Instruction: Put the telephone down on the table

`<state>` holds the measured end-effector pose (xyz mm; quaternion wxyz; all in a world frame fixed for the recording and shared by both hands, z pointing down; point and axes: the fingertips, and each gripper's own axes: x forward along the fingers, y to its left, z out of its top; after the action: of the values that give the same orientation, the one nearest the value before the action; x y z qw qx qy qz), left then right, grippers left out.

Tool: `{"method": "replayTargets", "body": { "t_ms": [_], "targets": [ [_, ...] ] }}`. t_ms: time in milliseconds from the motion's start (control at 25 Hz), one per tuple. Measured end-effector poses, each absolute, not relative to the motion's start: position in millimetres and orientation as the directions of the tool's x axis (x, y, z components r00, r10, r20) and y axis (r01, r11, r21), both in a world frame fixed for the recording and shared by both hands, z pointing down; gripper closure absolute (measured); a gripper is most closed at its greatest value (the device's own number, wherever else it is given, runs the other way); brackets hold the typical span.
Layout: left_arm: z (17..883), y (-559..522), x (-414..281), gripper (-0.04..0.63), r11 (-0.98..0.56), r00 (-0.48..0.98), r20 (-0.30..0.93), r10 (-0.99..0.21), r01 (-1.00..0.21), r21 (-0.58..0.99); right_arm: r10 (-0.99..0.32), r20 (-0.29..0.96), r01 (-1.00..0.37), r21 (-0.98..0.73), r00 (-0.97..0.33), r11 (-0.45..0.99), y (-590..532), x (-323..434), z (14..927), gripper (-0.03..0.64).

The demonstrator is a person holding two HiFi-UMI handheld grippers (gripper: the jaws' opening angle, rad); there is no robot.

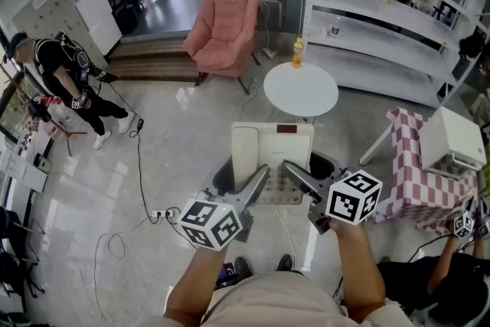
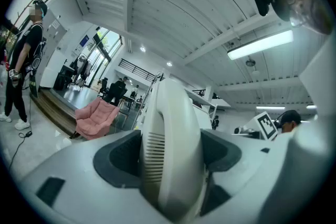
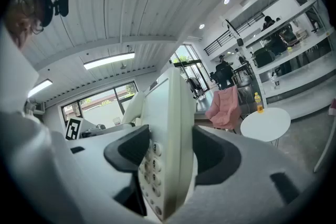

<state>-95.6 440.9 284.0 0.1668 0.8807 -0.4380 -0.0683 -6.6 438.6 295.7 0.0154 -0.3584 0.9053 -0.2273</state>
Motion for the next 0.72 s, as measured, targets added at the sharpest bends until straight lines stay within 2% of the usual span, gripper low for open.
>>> {"method": "replayTargets", "body": {
  "t_ms": [720],
  "targets": [
    [300,421,-31,0.264,-0.535,0.581,0.042,-0.812,-0.772,0.343,-0.629,0.133,-0.614,-0.440,-0.766,0.655,416,58,313,0.377]
  ]
}}
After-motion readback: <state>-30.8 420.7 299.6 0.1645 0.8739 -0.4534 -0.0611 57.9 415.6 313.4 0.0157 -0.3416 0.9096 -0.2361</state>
